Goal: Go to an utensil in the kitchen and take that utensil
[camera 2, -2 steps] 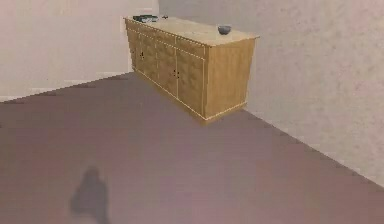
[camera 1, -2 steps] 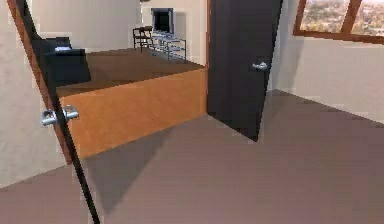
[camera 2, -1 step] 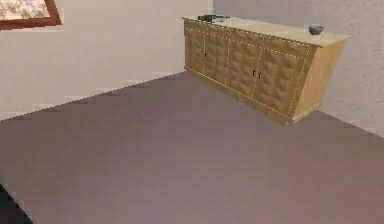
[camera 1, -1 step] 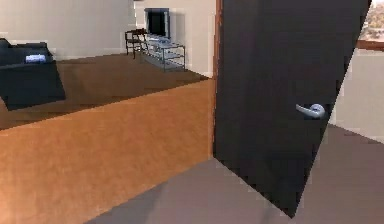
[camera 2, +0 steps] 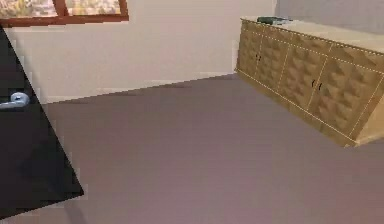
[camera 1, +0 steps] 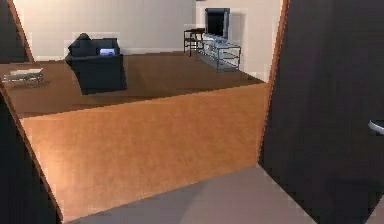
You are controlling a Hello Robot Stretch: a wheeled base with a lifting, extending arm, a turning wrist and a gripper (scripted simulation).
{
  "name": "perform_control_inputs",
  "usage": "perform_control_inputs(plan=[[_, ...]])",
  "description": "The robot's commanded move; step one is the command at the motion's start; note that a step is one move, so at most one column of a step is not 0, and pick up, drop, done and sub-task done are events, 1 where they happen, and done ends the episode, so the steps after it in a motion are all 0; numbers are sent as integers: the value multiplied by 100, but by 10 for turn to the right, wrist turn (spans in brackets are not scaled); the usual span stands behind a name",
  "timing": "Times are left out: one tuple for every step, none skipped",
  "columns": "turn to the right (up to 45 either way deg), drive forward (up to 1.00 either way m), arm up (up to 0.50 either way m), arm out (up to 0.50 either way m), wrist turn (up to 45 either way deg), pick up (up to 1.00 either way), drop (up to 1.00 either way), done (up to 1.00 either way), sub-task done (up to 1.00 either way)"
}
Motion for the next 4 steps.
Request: perform_control_inputs(plan=[[0,20,0,0,0,0,0,0,0],[-210,0,0,0,0,0,0,0,0],[0,100,0,0,0,0,0,0,0],[-30,0,0,0,0,0,0,0,0]])
